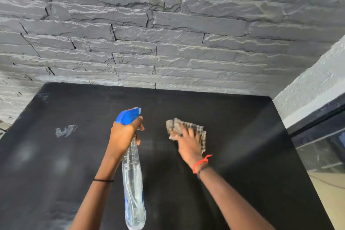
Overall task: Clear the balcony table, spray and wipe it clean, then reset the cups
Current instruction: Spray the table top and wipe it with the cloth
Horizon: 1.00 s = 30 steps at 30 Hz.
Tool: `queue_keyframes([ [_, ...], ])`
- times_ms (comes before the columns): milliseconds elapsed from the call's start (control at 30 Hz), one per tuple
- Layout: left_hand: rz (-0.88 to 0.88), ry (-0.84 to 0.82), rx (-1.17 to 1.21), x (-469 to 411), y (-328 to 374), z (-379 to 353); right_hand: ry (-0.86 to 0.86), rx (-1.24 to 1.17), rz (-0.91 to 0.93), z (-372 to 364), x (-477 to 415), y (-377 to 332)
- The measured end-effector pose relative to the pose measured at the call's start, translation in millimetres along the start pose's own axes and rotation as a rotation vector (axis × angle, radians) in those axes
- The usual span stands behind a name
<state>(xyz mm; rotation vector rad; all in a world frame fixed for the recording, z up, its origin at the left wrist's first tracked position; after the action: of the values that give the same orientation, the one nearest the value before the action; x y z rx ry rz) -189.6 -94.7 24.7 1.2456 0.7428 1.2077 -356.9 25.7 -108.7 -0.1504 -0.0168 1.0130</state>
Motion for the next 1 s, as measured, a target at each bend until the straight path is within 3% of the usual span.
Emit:
queue_keyframes([
  [200, -0.034, 0.007, 0.033, 16, 8, -3, 0.032, -0.075, 0.098, -9, 140, -9],
  [333, -0.041, -0.005, 0.028, 37, 6, 2, 0.073, -0.034, -0.093, 10, 194, 64],
  [467, -0.055, -0.008, 0.018, 57, 0, 14, 0.039, -0.010, -0.222, 17, 157, 114],
  [567, -0.053, -0.017, 0.002, 78, -10, 25, -0.015, 0.011, -0.216, 22, 126, 86],
  [700, -0.047, -0.015, -0.023, 101, -22, 37, -0.021, -0.024, -0.064, 19, 140, 5],
  [867, -0.058, -0.005, -0.012, 129, -28, 49, -0.081, -0.047, 0.119, -7, 247, -41],
  [1000, -0.045, 0.009, -0.003, 145, -34, 61, -0.069, 0.006, 0.072, -2, 327, -4],
])
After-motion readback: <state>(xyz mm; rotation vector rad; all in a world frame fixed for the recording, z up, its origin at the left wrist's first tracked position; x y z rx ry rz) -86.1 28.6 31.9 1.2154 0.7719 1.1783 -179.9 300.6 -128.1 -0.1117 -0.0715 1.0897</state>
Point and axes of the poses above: each hand's wrist, its own x-axis away from the middle knuckle, its own z-axis out of the back of the hand, y = z × x, the point moved 6 cm from there along -x, towards the middle knuckle, and after that the axes turned 12 degrees about y, right-handed, at the moved point
